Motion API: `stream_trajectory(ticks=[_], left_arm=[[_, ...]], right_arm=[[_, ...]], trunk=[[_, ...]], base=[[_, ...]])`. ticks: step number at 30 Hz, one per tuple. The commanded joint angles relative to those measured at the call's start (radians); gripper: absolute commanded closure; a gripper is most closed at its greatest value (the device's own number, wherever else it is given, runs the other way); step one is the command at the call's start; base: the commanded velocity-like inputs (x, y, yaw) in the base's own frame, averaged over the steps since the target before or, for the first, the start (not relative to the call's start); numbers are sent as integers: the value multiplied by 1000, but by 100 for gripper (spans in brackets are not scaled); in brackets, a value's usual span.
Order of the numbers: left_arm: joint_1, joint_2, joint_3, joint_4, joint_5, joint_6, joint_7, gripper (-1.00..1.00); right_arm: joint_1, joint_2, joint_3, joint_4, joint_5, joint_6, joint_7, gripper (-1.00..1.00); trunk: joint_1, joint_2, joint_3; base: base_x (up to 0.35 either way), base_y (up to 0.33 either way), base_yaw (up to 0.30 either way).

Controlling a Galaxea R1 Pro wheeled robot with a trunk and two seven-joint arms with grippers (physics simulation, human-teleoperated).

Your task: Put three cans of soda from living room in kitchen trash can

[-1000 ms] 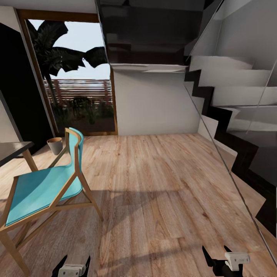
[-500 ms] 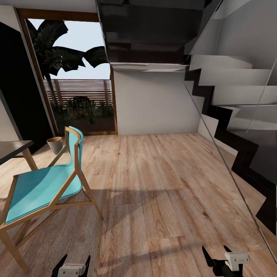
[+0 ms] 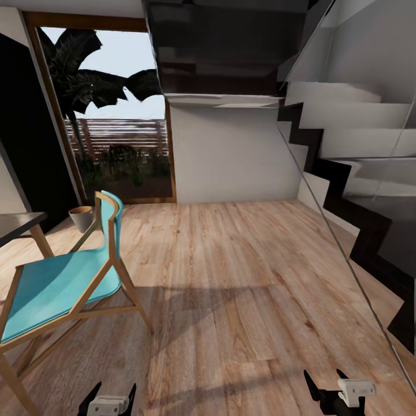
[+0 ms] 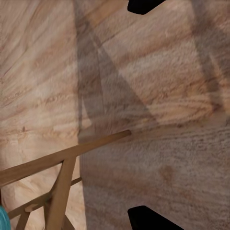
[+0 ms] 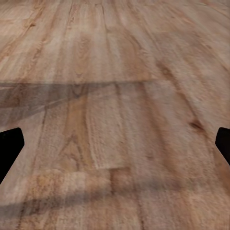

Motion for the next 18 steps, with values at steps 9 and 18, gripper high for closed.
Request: stream_trajectory(ticks=[9, 18], left_arm=[[0, 0, -1, 1, 0, 1, -1, -100], [0, 0, -1, 0, -1, 1, -1, -100]], right_arm=[[0, -1, -1, 1, 1, -1, 1, -100], [3, -10, -1, 0, 0, -3, 6, -100]], trunk=[[0, 0, 0], [0, 0, 0]], base=[[271, -129, 0], [282, -159, 0]])
